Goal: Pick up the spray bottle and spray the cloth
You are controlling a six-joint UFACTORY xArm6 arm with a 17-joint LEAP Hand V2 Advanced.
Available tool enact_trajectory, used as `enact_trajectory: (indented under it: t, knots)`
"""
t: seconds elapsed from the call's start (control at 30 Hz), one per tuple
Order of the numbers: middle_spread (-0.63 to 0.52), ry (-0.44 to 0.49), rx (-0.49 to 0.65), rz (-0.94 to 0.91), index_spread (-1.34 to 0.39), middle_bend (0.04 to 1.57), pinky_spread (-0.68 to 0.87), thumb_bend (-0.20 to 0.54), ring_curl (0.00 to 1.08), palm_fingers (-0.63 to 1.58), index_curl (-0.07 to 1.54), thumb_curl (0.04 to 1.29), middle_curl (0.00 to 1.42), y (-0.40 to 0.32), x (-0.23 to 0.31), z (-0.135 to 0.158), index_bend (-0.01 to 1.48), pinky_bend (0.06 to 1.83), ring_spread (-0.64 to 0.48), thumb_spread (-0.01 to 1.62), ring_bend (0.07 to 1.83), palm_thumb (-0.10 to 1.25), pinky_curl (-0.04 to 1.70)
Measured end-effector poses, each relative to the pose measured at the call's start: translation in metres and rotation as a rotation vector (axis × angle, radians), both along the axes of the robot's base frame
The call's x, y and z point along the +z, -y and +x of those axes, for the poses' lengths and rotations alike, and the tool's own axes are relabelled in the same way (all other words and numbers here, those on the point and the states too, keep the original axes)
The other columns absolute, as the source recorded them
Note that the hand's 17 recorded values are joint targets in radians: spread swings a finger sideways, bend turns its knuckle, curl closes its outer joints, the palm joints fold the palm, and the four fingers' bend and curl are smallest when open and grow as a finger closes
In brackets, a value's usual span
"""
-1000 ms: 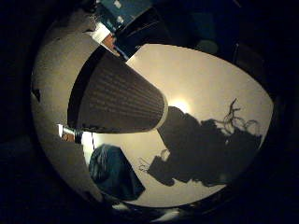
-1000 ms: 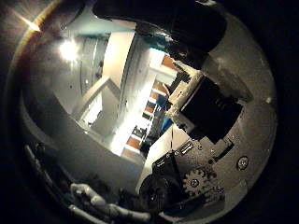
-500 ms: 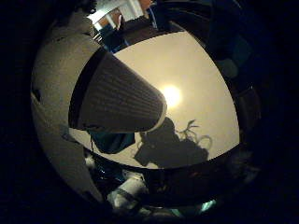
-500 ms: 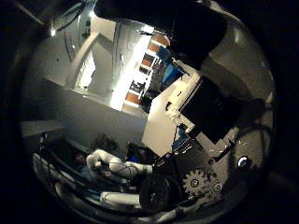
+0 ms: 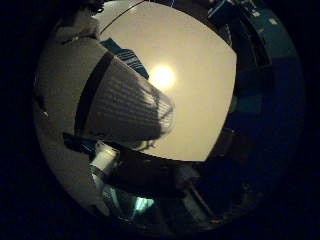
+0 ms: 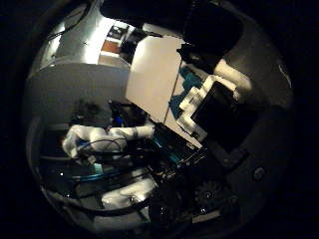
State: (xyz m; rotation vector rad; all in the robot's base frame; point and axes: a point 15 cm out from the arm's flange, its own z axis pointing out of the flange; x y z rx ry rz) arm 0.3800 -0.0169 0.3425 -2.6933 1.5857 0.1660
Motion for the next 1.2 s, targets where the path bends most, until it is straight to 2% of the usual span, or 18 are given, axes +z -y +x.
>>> enact_trajectory:
  t: [0.27, 0.5, 0.7, 1.0, 1.2]
  knots:
    - [-0.09, -0.033, 0.097, -0.227, -0.18, 1.32, -0.20, -0.012, 0.54, 1.25, 0.64, 0.72, 0.58, -0.032, -0.006, 0.010, 1.16, 1.35, -0.16, 1.06, 1.43, 1.06, 0.66]
    - [-0.09, -0.105, 0.167, -0.420, -0.18, 1.32, -0.20, -0.013, 0.54, 1.25, 0.64, 0.72, 0.58, -0.051, -0.015, 0.008, 1.16, 1.34, -0.16, 1.07, 1.43, 1.05, 0.67]
    - [-0.09, -0.104, 0.185, -0.472, -0.18, 1.32, -0.20, -0.011, 0.54, 1.25, 0.64, 0.73, 0.58, -0.062, -0.020, 0.010, 1.16, 1.34, -0.16, 1.07, 1.43, 1.04, 0.68]
    - [-0.09, -0.075, 0.176, -0.417, -0.18, 1.32, -0.20, -0.011, 0.54, 1.25, 0.64, 0.73, 0.58, -0.077, -0.012, 0.012, 1.16, 1.33, -0.16, 1.08, 1.43, 1.04, 0.69]
    - [-0.09, -0.059, 0.142, -0.155, -0.18, 1.32, -0.20, -0.011, 0.54, 1.25, 0.64, 0.73, 0.58, -0.138, 0.005, 0.009, 1.16, 1.33, -0.16, 1.08, 1.43, 1.04, 0.69]
